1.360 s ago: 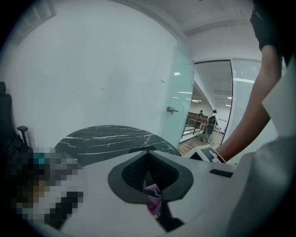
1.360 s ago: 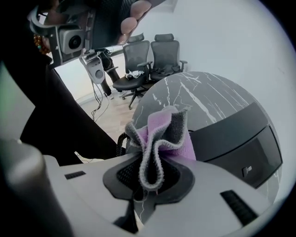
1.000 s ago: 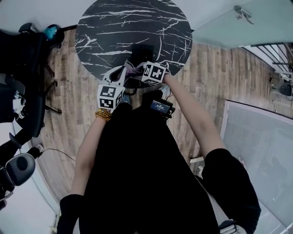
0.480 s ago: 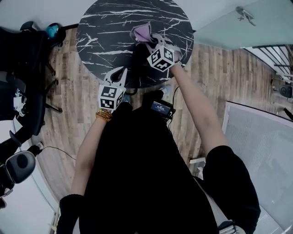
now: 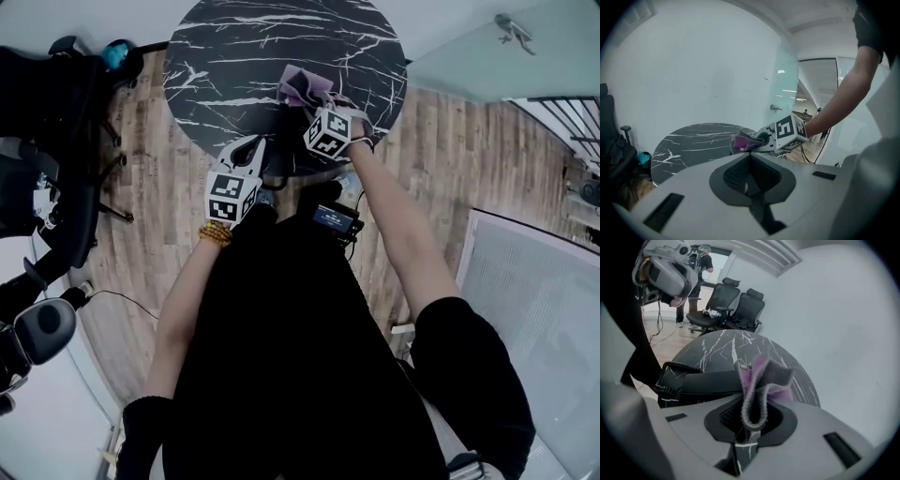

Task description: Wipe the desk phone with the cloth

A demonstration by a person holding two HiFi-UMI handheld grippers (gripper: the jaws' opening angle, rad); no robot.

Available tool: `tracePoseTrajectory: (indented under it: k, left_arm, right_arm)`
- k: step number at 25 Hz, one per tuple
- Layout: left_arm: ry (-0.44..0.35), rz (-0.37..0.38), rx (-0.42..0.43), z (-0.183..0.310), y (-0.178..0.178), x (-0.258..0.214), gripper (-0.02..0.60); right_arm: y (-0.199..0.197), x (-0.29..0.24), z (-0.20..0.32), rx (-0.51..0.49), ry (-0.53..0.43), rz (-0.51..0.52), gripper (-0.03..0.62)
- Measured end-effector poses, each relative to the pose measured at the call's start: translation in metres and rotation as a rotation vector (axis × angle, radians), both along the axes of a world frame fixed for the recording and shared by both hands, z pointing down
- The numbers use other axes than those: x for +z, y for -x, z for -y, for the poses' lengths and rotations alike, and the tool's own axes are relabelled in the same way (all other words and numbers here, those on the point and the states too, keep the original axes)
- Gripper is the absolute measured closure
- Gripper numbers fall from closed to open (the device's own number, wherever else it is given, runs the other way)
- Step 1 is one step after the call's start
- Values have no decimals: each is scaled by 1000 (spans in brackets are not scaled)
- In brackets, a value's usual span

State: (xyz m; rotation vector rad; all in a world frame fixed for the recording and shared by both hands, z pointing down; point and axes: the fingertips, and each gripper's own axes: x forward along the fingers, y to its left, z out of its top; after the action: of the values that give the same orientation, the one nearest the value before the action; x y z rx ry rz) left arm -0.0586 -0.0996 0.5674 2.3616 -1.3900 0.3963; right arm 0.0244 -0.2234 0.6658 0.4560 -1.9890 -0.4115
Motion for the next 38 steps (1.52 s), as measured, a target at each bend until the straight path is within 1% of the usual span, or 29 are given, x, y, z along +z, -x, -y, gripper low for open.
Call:
tracePoseTrajectory:
  k: [2, 8, 14, 26, 38]
  left_arm:
    - [3, -1, 0, 0, 1, 1, 569]
    - [6, 0, 11, -1, -2, 3, 568]
    - [4, -4, 21, -1, -6, 3, 569]
    - [-9, -8, 29, 2, -6, -2, 569]
    - [-10, -7, 42, 5, -8, 0, 569]
  right_arm:
    - [-1, 4, -1, 20, 49, 12, 539]
    - [0, 8, -1, 62, 145, 22, 539]
    - [1, 9, -4, 93, 213, 38, 539]
    - [-3, 16, -17, 128, 263, 42, 539]
    - [-4, 22, -31, 124, 301, 35, 539]
